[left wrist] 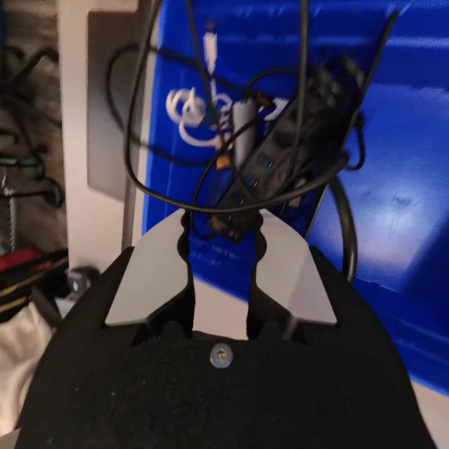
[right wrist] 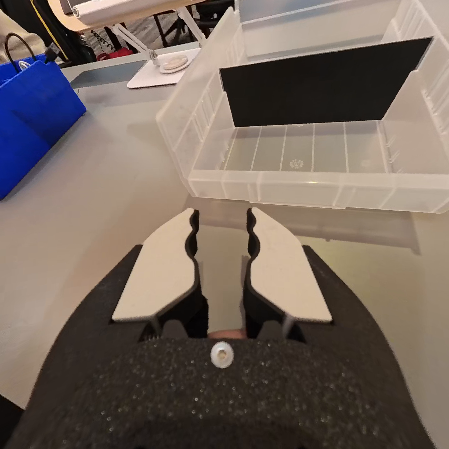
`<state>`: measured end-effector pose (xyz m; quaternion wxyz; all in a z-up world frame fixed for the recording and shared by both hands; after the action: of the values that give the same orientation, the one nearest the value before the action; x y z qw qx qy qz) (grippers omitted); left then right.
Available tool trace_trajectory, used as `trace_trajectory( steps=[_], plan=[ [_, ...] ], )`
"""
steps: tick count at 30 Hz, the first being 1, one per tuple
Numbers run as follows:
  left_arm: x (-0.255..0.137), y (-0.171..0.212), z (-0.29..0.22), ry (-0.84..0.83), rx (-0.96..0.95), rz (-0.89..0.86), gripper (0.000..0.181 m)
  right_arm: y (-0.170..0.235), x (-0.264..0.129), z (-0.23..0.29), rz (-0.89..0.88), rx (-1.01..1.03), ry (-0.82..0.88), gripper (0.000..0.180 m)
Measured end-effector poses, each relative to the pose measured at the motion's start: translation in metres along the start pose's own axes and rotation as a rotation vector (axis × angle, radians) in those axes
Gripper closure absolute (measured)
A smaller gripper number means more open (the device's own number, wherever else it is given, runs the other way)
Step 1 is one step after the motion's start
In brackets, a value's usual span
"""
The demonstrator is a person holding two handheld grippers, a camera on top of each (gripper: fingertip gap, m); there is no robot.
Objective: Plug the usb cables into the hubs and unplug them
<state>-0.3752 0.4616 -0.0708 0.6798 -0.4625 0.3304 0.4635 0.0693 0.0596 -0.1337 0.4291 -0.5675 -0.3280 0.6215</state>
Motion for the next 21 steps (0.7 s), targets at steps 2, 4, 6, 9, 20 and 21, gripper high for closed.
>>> trace_trajectory(
  steps=[2, 4, 6, 9, 20, 21],
  plan=[
    [0.016, -0.011, -0.008, 0.07, 0.089, 0.035, 0.134, 0.002, 0.0, -0.001, 0.005, 0.007, -0.004, 0.142],
    [0.03, -0.001, -0.006, 0.069, 0.185, 0.143, 0.14, 0.005, 0.0, -0.001, 0.017, 0.016, -0.011, 0.142],
    [0.036, 0.01, -0.004, 0.091, 0.239, 0.217, 0.141, 0.005, -0.001, -0.002, 0.016, 0.03, -0.021, 0.142],
    [0.043, 0.021, -0.006, 0.12, 0.309, 0.295, 0.142, 0.007, -0.002, -0.002, 0.019, 0.053, -0.042, 0.142],
    [0.05, 0.028, -0.011, 0.087, 0.481, 0.378, 0.141, 0.011, -0.007, 0.007, 0.02, 0.197, -0.163, 0.141],
    [0.047, 0.028, -0.012, 0.109, 0.459, 0.388, 0.142, 0.011, -0.007, 0.008, 0.018, 0.204, -0.172, 0.141]
  ],
)
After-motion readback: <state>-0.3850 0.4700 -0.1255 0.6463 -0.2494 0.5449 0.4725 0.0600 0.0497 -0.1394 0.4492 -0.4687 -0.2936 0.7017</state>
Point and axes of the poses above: each gripper's, where its closed fingertips meet, x out along the fingers, y out of its underside, z = x × y across the jaws, the point moved 2 cm from there along -x, back along the fingers, and after that the axes turned 5 degrees about -x, right-handed, at the moved point
